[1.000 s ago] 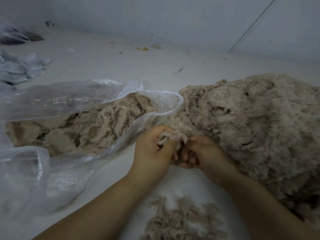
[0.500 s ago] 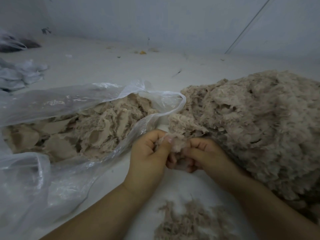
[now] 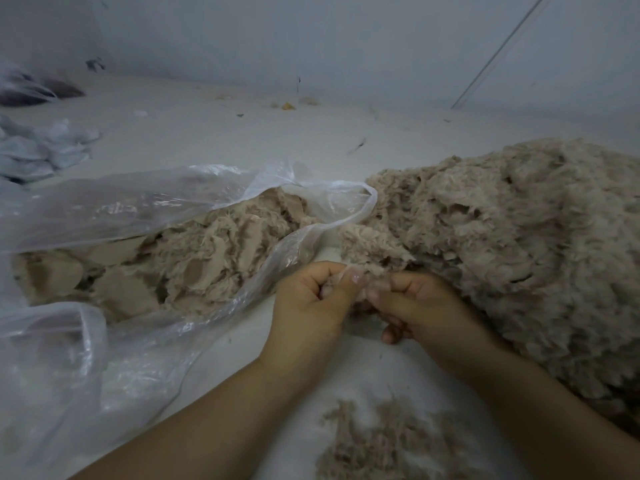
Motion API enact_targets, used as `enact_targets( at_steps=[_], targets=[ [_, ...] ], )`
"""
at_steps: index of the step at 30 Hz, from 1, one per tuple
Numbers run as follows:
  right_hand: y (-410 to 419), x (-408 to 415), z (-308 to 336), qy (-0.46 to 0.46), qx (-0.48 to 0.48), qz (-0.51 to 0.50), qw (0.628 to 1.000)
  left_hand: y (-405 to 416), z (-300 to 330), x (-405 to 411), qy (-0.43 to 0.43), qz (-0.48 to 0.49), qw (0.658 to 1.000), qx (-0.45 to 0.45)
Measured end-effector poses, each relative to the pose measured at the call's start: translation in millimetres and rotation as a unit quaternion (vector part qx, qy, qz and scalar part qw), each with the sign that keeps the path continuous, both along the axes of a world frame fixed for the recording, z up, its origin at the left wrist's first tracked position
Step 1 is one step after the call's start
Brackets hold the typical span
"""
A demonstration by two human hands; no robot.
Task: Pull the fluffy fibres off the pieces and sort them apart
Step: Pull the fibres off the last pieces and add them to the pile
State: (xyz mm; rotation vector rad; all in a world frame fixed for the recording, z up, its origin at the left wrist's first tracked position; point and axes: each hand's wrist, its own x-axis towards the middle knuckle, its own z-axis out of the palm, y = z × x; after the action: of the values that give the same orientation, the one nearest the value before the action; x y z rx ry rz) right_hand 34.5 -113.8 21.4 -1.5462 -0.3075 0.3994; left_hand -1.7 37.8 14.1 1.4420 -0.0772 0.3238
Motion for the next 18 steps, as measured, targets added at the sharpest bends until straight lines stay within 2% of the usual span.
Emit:
enact_targets(
  at_steps=[6, 12, 18],
  targets=[
    [0.8, 2.5, -0.1, 0.085, 0.084, -0.065, 0.991, 7.4, -0.7, 2.1, 0.035, -0.031, 0.999, -0.016],
    [1.7, -0.9, 1.2, 0.029, 0.036, -0.012, 0.999, 3.2, 0.1, -2.5, 0.003, -0.029, 0.995, 0.097],
    [1.0, 1.3, 0.9, 0.069, 0.072, -0.058, 0.993, 2.3, -0.7, -2.5, 0.056, -0.007, 0.997, 0.062]
  ],
)
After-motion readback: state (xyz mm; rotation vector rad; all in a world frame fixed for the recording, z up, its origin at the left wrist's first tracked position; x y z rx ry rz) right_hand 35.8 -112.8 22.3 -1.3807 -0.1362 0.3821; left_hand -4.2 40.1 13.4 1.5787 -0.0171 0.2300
